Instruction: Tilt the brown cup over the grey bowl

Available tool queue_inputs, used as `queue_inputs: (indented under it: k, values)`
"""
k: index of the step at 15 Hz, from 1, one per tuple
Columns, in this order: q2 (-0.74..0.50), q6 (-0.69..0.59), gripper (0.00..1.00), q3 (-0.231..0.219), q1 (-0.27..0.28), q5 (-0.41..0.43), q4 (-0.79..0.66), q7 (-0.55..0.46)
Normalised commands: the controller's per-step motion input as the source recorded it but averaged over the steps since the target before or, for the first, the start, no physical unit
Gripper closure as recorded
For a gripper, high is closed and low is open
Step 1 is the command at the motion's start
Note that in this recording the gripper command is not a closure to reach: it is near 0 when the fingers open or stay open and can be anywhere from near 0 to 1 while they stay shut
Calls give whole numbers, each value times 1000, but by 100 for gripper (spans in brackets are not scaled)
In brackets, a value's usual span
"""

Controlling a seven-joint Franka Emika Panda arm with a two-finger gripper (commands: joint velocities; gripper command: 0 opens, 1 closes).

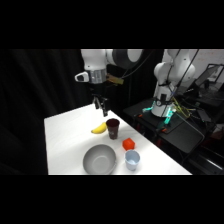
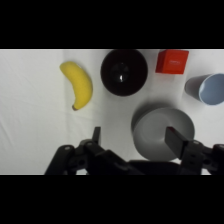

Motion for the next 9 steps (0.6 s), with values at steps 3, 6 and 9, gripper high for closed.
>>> queue_inputs:
  k: [3, 6, 9]
  values:
    - [-137, -6, 0, 8, -33, 55, -86, 33]
    - [-337, 74, 0, 14, -21, 123, -296, 104]
    - [-405, 210, 0, 42, 11, 209, -456, 163]
